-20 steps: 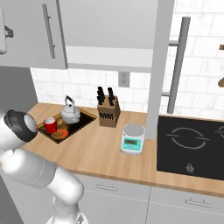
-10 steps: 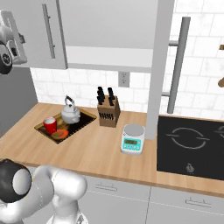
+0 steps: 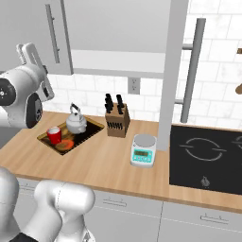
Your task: Pick the kettle from the counter and place it on the tray. Then pick the mug from the cabinet and place it on the tray. Then close the cabinet doors.
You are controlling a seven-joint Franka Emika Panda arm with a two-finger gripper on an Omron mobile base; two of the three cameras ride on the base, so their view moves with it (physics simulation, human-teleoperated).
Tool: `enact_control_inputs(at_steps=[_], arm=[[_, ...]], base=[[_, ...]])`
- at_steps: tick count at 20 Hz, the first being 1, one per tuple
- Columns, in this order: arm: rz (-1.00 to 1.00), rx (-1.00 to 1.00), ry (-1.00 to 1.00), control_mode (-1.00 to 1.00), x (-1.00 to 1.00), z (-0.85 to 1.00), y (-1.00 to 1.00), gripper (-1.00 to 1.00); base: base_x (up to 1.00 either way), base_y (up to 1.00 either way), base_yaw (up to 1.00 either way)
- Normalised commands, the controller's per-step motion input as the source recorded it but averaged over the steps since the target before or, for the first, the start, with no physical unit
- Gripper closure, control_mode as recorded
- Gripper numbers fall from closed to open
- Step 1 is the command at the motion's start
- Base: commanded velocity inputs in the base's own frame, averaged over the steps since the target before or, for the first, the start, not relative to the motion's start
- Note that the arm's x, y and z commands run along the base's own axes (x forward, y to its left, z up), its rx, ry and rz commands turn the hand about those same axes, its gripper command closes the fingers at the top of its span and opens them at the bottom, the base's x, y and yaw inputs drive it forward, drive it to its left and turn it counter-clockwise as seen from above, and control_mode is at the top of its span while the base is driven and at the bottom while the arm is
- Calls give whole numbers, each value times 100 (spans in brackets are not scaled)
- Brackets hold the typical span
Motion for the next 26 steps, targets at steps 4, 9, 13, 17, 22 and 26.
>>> enact_control_inputs(at_steps=[4, 9, 13, 17, 22, 26], arm=[[0, 0, 4, -100, -16, 0, -38, 100], [0, 2, 0, -100, -30, 0, -51, 100], [0, 0, 0, -100, -20, 0, -41, 100], [0, 0, 0, -100, -18, 0, -38, 100], [0, 0, 4, -100, -15, 0, -38, 100], [0, 0, 5, -100, -14, 0, -24, 100]], base=[[0, 0, 0], [0, 0, 0], [0, 0, 0], [0, 0, 0], [0, 0, 0], [0, 0, 0]])
